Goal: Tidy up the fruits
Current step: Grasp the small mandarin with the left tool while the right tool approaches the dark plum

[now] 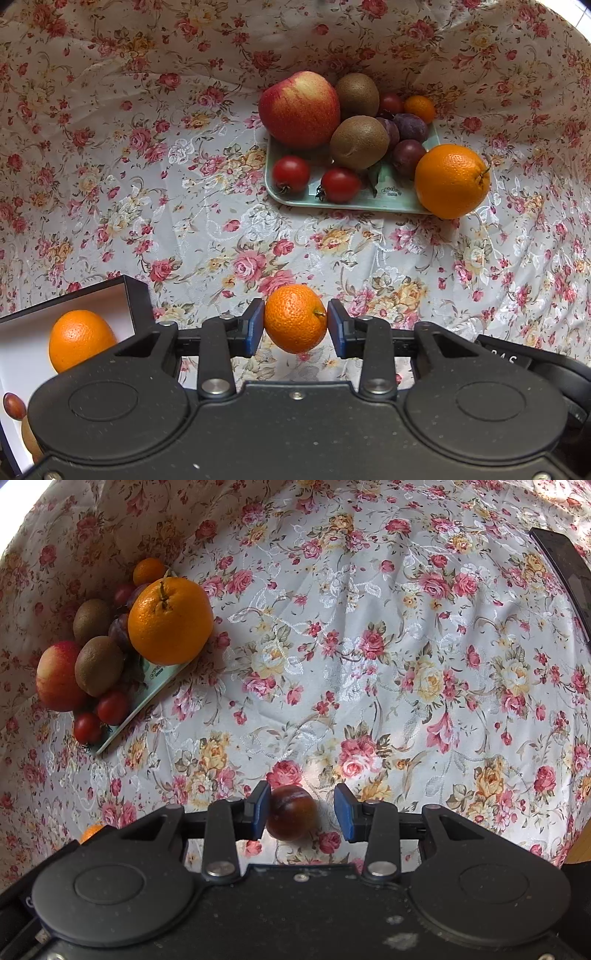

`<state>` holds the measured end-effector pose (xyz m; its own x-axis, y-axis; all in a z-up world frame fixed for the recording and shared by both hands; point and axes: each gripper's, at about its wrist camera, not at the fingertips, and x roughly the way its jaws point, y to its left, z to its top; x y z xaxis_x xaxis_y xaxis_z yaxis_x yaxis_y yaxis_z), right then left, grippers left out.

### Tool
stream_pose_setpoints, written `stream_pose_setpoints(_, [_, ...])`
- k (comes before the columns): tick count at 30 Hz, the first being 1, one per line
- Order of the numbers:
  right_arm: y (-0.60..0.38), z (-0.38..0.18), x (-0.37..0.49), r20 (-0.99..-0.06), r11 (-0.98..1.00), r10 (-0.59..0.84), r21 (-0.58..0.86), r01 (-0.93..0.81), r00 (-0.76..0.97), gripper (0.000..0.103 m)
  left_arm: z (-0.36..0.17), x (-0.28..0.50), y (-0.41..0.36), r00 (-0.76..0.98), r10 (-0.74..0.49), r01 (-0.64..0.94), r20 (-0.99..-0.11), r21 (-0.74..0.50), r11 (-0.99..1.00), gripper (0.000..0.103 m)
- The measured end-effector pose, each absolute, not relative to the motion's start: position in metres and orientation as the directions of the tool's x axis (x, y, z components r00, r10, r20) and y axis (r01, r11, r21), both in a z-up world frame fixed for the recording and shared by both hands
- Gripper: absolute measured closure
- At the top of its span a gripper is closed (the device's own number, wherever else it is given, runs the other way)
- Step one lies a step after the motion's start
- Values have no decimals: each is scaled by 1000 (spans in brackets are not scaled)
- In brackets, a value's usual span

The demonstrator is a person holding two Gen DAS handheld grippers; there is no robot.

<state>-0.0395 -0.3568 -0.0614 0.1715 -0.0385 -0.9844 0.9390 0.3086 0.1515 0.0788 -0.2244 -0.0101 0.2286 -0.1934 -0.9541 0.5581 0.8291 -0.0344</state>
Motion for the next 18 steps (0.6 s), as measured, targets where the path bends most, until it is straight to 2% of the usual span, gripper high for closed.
stream_pose_setpoints(8, [-347, -76, -30, -990, 321, 21, 138, 937, 139, 62, -5, 86, -208, 233, -199, 548, -952, -41, 836, 58])
stream_pose_setpoints(18, [-345, -83, -25, -993, 314, -44, 91, 945, 110, 64, 1, 92, -192, 238, -207, 531, -949, -51, 846, 58])
